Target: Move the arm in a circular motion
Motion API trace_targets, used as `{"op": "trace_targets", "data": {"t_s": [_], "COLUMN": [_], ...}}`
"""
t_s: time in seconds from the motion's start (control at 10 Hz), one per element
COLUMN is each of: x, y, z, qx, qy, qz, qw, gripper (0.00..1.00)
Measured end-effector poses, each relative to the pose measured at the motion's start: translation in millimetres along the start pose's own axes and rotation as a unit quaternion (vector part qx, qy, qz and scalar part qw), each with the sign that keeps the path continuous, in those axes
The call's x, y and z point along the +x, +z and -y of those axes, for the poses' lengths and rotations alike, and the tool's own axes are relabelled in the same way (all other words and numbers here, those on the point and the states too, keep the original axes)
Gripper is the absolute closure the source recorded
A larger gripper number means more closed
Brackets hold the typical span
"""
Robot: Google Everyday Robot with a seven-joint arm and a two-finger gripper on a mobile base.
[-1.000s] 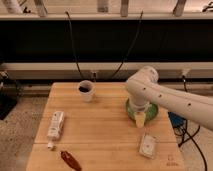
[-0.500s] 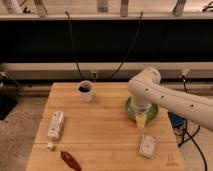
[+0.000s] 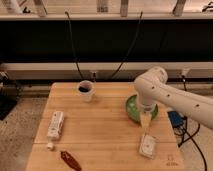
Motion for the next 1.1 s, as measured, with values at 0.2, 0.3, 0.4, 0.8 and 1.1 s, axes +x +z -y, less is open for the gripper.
{"op": "trace_targets", "data": {"t_s": [0.2, 0.3, 0.4, 0.8, 1.1], "x": [9, 10, 8, 25, 32], "y": [2, 2, 2, 4, 4], "z": [2, 4, 5, 17, 24], "qx": [0.000, 0.000, -0.002, -0.006, -0.005], "qy": [0.007, 0.009, 0.011, 0.036, 0.048], "qz": [-0.001, -0.002, 0.000, 0.006, 0.006], "qw": [1.0000, 1.0000, 0.9999, 0.9993, 0.9988], "gripper": [0.20, 0.20, 0.20, 0.20, 0.20]}}
